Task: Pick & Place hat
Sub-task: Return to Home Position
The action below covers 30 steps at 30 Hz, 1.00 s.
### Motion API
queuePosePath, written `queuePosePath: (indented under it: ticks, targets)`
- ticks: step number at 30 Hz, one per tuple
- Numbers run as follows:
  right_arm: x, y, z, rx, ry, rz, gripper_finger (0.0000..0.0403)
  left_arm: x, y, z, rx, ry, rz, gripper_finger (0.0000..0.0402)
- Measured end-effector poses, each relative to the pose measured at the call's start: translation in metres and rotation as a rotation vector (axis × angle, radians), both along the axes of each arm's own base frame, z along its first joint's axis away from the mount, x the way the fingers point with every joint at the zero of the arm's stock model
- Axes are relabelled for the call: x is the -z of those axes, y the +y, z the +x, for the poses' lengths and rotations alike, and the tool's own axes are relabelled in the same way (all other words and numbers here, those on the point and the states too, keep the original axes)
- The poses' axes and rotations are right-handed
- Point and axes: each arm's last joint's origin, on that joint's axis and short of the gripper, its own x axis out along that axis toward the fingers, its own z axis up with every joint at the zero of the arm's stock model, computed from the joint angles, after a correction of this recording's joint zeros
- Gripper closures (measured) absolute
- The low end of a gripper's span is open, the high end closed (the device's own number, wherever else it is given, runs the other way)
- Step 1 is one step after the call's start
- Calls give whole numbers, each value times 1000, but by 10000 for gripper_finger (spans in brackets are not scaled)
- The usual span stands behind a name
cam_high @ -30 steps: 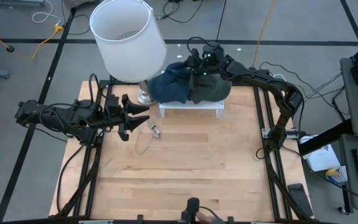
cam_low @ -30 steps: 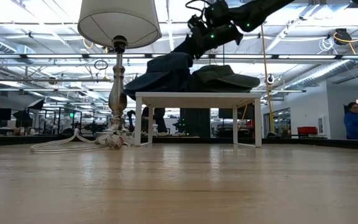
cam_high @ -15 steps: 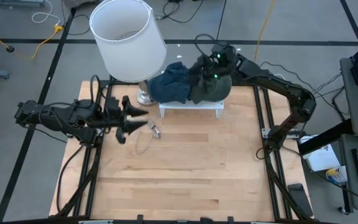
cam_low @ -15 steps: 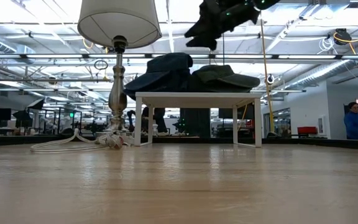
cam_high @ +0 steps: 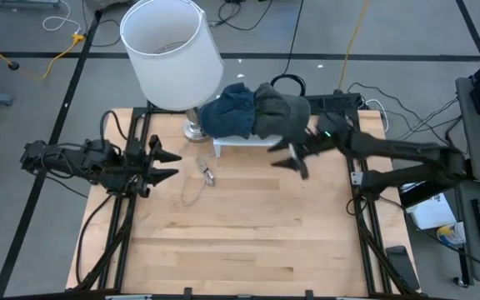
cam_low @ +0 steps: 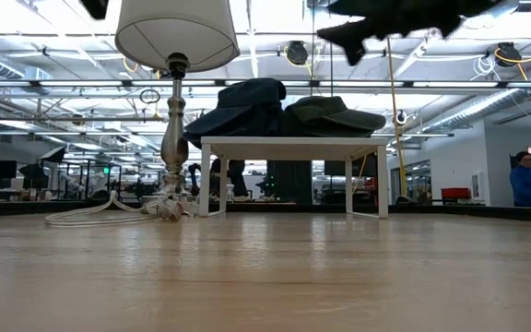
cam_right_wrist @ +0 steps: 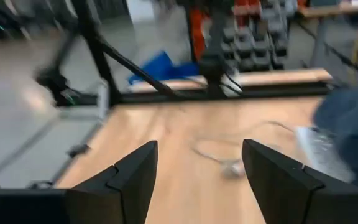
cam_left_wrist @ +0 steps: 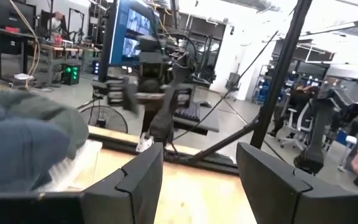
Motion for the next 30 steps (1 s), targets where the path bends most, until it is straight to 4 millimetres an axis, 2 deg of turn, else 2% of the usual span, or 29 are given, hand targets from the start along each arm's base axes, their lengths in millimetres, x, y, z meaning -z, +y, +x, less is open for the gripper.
queuePosePath:
  ticks: [5,10,13,17,24,30]
  targets:
    - [27,37,-34,-37,-187,98,178,26,2,-14,21,-33,-34,195]
    - [59,66,-58,65,-221,144,179,51,0,-22,68,-46,-37,194]
    - [71,77,-69,91,-234,129,179,63,-1,-26,86,-47,-36,194]
    - [90,84,-80,147,-237,113,179,77,-1,-32,88,-70,-20,194]
    - [114,85,-98,119,-291,142,179,104,1,-38,68,-97,-18,194]
    - [120,84,-106,118,-328,147,179,120,1,-36,61,-91,-10,194]
